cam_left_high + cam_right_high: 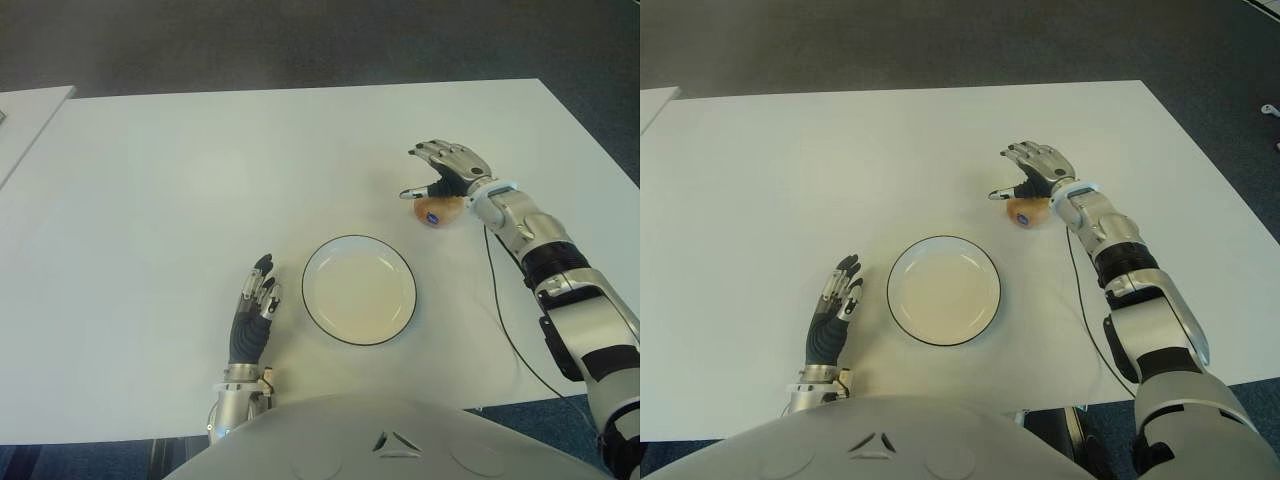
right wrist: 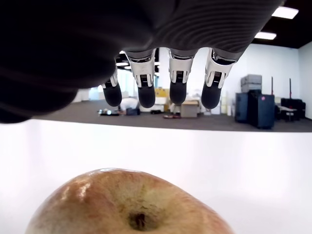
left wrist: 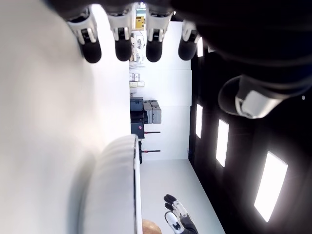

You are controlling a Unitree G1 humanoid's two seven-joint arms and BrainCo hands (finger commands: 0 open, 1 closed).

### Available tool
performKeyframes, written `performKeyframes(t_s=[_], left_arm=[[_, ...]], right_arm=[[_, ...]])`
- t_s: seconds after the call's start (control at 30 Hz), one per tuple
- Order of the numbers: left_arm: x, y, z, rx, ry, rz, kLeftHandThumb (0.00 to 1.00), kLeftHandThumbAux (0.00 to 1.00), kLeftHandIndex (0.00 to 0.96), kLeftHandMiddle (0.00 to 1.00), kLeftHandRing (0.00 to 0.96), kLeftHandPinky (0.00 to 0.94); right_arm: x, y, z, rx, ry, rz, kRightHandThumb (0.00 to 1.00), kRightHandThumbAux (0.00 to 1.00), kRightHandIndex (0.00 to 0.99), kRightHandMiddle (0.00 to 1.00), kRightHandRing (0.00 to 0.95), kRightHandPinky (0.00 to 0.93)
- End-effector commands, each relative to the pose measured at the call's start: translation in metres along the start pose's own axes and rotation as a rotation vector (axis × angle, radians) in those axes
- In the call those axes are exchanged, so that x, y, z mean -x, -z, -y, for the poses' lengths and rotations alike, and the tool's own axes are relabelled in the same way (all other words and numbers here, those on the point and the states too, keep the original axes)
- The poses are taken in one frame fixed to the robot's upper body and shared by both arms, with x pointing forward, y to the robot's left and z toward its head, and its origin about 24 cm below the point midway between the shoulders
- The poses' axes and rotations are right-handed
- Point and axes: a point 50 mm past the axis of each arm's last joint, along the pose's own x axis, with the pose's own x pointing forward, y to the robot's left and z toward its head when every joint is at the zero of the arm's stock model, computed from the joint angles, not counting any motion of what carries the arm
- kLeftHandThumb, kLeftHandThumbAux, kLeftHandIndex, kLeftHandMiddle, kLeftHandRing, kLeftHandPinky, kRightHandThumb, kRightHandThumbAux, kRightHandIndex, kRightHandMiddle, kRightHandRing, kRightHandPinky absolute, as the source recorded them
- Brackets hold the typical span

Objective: Put the apples into the plate.

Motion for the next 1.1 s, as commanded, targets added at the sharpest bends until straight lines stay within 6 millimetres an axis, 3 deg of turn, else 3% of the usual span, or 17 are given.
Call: performKeyframes(t_s=[0.03,0.57,1.1], left_arm=[[0.008,0.003,-0.002,0.002,0.010,-0.054,0.048,0.401,0.000,0.000,0.000,0.000],[0.009,0.006,-0.006,0.004,-0.033,-0.097,0.055,0.403,0.000,0.000,0.000,0.000],[0.009,0.005,-0.007,0.017,-0.054,-0.078,0.045,0.401,0.000,0.000,0.000,0.000]], right_arm=[[-0.002,-0.012,-0.020,-0.017,-0.036,0.016,0.275,0.227,0.000,0.000,0.000,0.000],[0.016,-0.011,-0.053,-0.052,-0.081,0.000,0.249,0.269,0.000,0.000,0.000,0.000],[0.024,-0.011,-0.070,-0.077,-0.091,-0.028,0.202,0.286,0.000,0.000,0.000,0.027]])
